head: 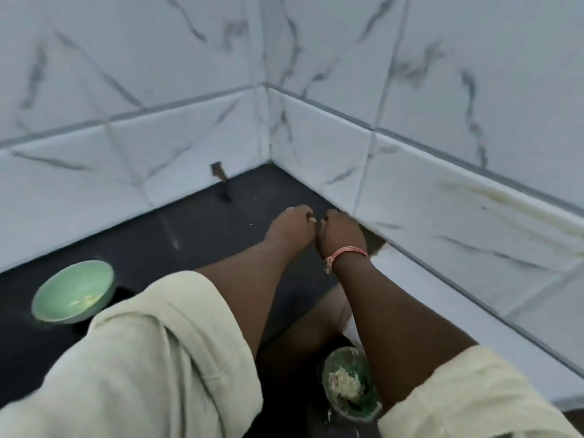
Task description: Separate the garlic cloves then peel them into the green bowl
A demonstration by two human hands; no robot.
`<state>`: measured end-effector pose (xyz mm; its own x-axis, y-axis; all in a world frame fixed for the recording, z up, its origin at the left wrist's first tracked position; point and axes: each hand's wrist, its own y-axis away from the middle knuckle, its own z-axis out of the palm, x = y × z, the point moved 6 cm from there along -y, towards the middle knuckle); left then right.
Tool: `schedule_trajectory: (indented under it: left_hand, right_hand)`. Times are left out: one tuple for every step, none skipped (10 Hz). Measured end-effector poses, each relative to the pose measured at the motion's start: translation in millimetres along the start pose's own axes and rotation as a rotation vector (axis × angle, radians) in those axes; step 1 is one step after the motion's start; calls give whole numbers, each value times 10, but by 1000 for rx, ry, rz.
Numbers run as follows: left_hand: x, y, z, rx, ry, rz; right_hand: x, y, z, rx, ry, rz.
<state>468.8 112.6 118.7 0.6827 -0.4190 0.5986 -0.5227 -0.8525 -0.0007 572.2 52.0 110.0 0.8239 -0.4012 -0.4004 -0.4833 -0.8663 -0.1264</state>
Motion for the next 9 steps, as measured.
schedule_trajectory:
  left_hand:
    - [-427, 331, -524, 110, -59, -33]
    - [-1068, 794, -1072, 202, -105, -118]
    - [-1850, 1409, -1614, 261, -194, -248]
    - [-2433, 1945, -2084, 321, -221, -367]
    - [-2765, 2307, -2475, 374, -265, -409]
    - [-2945, 2529, -2778, 439, -295, -423]
    - [-3119, 2645, -2939, 468, -279, -449]
    - [-3336, 2728, -2840, 428, -233, -527]
    - [-3470, 2784, -2533, 347, -170, -615]
  right_hand:
    - [-736, 75, 103, 3, 24, -131]
    - [-1607, 295, 376, -23, 13, -266]
    - [-2563, 734, 763, -88, -31, -421]
    - [-3354, 1171, 1017, -145, -92, -560]
    - [-3935, 1471, 1119, -170, -111, -645]
    - [-4311, 1618, 1171, -185, -123, -724]
    - [-4528, 1608, 1261, -251, -108, -765]
    - [-4538, 1622, 1519, -370, -25, -762]
    - [-4377, 1686, 1898, -531, 85, -752]
